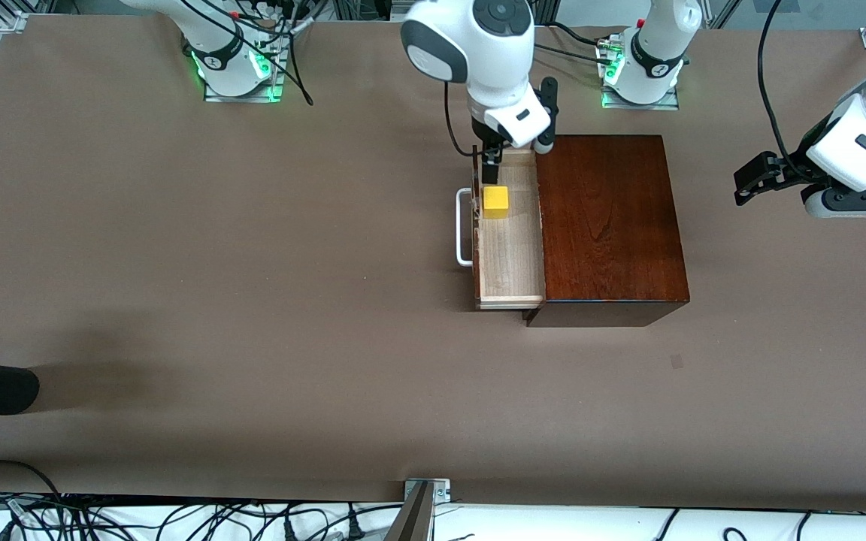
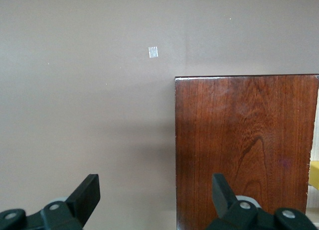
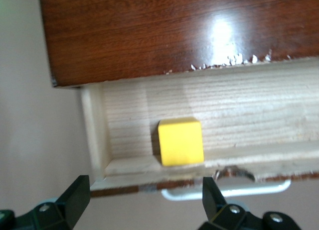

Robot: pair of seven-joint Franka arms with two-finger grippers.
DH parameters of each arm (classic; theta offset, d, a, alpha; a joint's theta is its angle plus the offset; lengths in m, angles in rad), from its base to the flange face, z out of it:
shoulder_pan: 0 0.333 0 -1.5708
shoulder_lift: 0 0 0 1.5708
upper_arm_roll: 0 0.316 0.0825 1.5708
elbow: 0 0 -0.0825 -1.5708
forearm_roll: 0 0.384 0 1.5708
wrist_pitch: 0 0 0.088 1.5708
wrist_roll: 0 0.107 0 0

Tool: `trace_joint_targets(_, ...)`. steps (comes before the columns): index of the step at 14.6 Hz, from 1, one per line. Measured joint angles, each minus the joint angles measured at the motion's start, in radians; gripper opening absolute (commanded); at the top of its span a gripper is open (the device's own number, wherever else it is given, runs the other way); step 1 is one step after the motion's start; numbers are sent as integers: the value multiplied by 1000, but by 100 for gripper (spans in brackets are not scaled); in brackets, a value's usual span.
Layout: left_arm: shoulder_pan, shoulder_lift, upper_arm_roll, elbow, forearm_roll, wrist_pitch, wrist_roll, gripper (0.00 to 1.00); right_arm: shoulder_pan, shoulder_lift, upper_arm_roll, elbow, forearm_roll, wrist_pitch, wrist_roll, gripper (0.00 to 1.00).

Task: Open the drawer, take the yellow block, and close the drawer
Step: 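Lower the right gripper into the drawer and grasp the yellow cube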

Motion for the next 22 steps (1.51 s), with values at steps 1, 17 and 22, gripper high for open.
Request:
trace_joint_targets(1,0,0,0,0,0,0,0,100,4,18,0,9,-20,11,-14,100)
trace_joint_targets(17,-9,-4,0,0,0,0,0,100,18,143,-16,24,-120,104,-87,82)
trace_joint_targets(22,-11,-5,-2,0,0,0,-1,100,19,154,-16,24,-125,130,-86,0)
